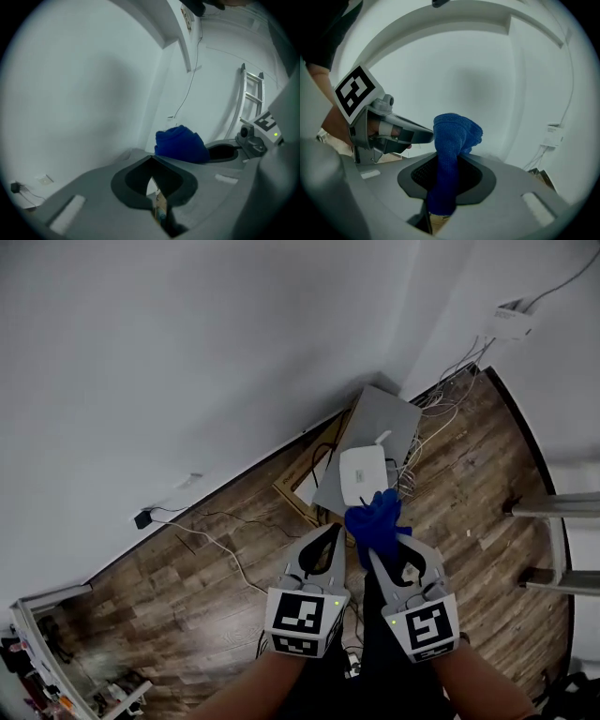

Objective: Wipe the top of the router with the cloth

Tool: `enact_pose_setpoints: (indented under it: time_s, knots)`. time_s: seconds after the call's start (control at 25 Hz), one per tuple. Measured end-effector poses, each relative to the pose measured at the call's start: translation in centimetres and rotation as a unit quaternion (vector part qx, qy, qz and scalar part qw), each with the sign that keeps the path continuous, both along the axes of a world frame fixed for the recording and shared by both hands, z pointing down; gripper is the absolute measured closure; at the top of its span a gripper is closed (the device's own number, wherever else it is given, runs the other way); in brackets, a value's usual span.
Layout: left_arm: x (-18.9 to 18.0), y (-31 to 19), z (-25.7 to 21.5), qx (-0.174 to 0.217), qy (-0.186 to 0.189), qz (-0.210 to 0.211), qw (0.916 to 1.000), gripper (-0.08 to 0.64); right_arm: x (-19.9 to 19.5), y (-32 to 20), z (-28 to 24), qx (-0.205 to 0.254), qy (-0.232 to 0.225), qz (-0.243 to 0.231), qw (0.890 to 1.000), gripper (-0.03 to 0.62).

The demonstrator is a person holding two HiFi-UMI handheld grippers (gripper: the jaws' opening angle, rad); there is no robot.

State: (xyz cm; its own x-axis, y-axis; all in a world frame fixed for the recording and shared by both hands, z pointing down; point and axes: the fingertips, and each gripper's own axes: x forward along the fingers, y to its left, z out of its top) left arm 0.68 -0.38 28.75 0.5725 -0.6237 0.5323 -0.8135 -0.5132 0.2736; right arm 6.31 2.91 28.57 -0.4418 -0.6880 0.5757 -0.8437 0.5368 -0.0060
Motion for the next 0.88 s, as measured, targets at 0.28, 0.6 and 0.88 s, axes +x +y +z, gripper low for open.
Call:
enact_pose_setpoints:
  time_s: [0.28,0.6,0.88]
  knots:
    - [2.9,-8.2,14.1,-0.027,0.002,-0.095,0.9951,0.56,1.4,-8.9,13.3,-0.041,-0.019,-0.121,0.992,0.477]
    - [3.1,-10.4,25.2,-0.072,-0.005,-0.123,0.9899,0.56,2.0,-12.4,26.2,-0.073,0.056,-0.322,0.942,0.479]
    - [1.2,-8.1,30.7,-0.111,-0.016,-0.125,0.9858,0.56,0.4,-9.9,32.8,-0.112,0.082,-0.389,0.911,0.479]
